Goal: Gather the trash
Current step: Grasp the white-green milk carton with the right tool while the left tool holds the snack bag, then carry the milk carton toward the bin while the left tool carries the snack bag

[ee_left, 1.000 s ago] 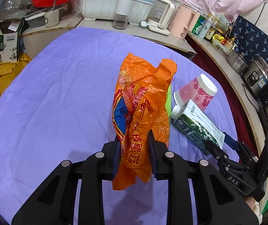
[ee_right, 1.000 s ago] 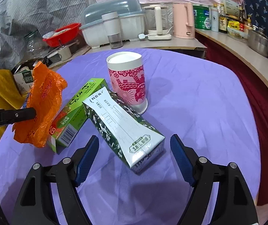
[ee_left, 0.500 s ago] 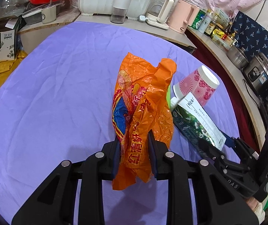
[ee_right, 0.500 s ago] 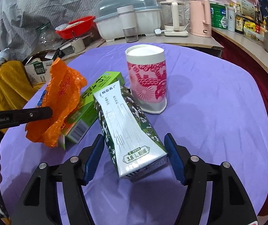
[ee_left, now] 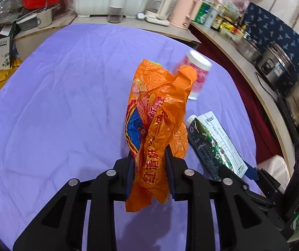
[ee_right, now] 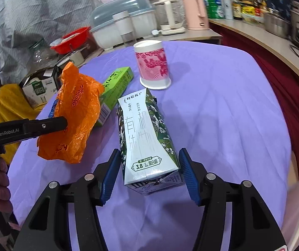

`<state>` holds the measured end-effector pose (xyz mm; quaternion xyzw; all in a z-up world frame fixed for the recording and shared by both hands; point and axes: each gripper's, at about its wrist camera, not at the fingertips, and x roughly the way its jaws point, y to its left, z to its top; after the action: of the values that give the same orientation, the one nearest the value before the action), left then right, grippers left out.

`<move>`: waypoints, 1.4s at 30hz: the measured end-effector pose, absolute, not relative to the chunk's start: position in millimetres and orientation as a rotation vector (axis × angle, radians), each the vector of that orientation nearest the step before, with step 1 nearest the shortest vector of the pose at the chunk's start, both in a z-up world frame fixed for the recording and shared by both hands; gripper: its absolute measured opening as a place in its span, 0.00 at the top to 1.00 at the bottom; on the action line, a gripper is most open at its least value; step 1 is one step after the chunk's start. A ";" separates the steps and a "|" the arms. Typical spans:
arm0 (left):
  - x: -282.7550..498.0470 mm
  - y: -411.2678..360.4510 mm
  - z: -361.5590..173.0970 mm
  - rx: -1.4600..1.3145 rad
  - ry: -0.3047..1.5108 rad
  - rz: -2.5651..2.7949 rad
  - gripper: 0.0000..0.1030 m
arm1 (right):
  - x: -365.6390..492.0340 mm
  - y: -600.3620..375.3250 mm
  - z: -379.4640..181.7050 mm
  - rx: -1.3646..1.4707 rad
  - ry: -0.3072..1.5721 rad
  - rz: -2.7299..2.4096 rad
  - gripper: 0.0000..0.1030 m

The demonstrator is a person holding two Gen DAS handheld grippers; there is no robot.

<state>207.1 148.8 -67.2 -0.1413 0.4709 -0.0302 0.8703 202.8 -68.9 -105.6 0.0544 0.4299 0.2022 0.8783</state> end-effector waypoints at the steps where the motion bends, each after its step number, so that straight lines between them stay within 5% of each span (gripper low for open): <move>1: 204.1 145.8 -67.1 -0.292 0.988 -0.074 0.75 | 194.6 -74.3 -104.7 0.129 0.898 0.402 0.47; 15: 155.8 81.2 -76.9 -0.200 1.046 -0.226 0.75 | 97.6 -144.6 -99.5 0.255 0.880 0.200 0.48; 42: 128.3 -19.0 -29.6 -0.067 0.968 -0.429 0.75 | 44.6 -229.2 -30.6 0.352 0.640 0.024 0.52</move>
<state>128.3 -19.0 -29.6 -0.0321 0.4617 -0.2044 0.8626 44.6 -229.2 -30.6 0.1722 0.3128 0.0119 0.9340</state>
